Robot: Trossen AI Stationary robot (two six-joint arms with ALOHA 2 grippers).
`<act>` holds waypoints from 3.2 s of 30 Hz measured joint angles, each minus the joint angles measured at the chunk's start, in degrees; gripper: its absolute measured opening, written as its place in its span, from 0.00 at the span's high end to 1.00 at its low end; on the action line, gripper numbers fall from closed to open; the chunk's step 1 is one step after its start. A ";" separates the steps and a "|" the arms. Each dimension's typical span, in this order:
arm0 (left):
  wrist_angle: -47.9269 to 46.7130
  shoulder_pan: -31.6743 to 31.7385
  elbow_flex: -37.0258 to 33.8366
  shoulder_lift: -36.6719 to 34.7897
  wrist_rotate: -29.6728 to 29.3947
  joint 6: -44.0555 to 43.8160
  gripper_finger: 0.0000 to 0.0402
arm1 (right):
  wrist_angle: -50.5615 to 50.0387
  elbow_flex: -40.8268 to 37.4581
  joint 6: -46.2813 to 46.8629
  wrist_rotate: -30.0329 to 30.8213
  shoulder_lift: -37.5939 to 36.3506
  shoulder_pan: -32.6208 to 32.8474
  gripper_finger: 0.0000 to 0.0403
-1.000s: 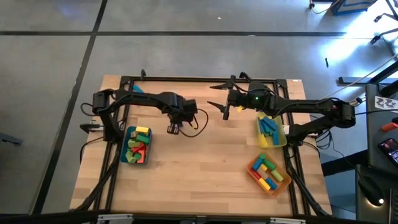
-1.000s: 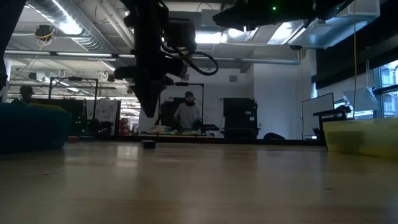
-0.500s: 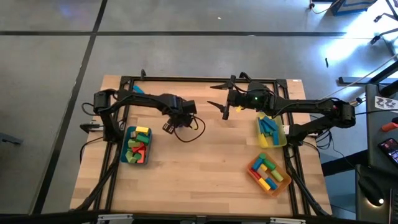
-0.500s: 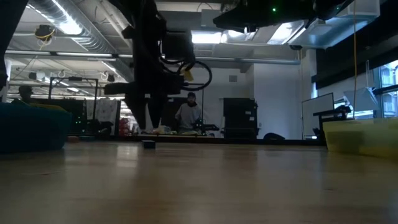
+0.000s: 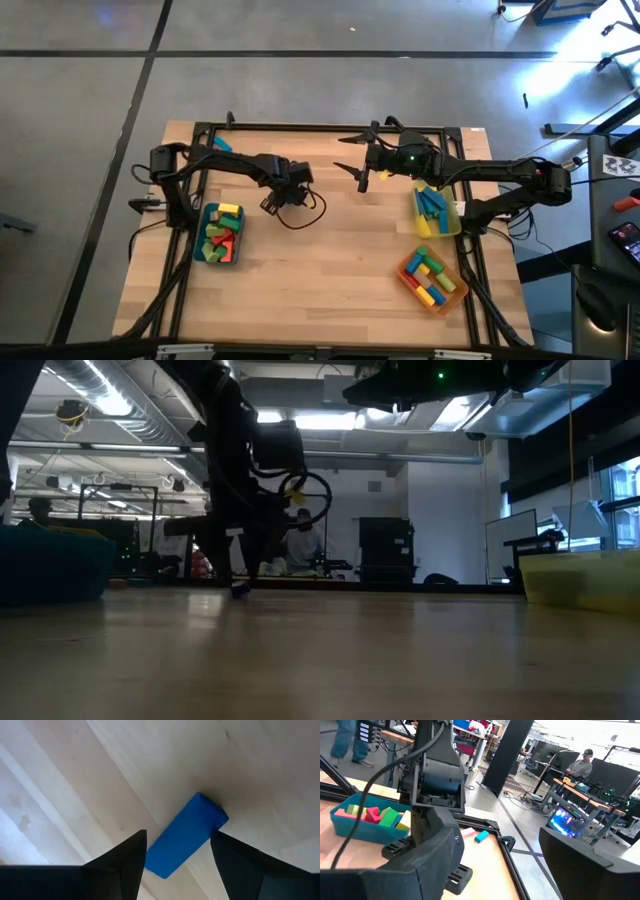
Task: Sort blocks by size
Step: Put the dark blue rectangular block into the yellow bin
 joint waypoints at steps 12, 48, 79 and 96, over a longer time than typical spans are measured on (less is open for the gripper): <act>2.47 4.88 -1.90 0.02 5.32 -4.17 0.48 | 0.17 0.00 -0.02 0.01 0.00 0.00 0.27; 0.77 1.24 -2.00 -18.58 6.84 -31.29 0.90 | 0.33 0.00 4.62 -0.16 -0.02 0.00 0.27; 55.44 -3.45 -25.24 -42.78 12.77 -37.03 0.88 | 18.51 9.45 11.29 -17.32 19.58 0.04 0.27; 55.66 -3.47 -25.24 -42.43 12.93 -37.15 0.86 | 17.95 16.07 13.26 -22.20 24.87 3.02 0.49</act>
